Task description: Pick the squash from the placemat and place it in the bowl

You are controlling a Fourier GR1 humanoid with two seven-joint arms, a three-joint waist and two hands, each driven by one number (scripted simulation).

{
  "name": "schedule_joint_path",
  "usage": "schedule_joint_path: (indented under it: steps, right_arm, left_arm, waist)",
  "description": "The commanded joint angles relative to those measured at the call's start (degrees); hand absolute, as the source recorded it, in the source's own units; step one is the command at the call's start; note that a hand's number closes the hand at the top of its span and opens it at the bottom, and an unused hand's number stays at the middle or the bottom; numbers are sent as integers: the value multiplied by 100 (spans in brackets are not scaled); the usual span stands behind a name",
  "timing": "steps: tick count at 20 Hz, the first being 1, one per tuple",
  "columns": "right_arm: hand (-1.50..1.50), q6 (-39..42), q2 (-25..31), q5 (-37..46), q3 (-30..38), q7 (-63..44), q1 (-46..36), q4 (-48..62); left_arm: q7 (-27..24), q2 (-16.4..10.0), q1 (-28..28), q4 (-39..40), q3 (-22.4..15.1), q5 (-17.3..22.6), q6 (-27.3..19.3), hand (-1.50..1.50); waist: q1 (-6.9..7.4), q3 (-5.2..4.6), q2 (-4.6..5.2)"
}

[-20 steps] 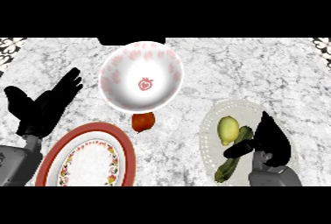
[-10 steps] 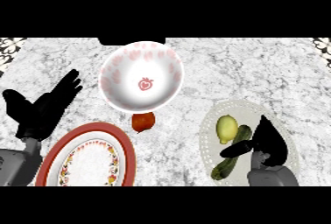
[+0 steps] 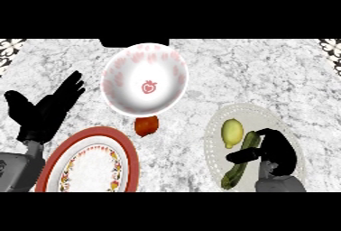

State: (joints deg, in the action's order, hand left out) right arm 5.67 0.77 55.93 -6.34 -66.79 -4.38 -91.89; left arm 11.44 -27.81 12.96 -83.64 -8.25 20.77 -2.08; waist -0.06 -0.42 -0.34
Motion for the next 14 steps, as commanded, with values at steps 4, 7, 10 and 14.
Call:
schedule_joint_path:
  steps: [4,7,10,14]
  right_arm:
    - [150,21,-71,356,31,-504,78,-28]
    - [150,-10,-73,452,-32,-621,-183,95]
    - [150,-67,-74,446,-283,-784,-165,-25]
    - [150,547,268,129,24,598,-748,558]
  left_arm:
    - [42,112,276,369,276,-32,290,0]
    - [110,450,10,-51,6,-381,-96,0]
    - [-309,327,-98,280,259,-403,255,0]
    - [159,60,176,195,553,-76,560,0]
  waist:
    - [-28,40,36]
    - [6,42,33]
    - [11,40,35]
    - [71,43,54]
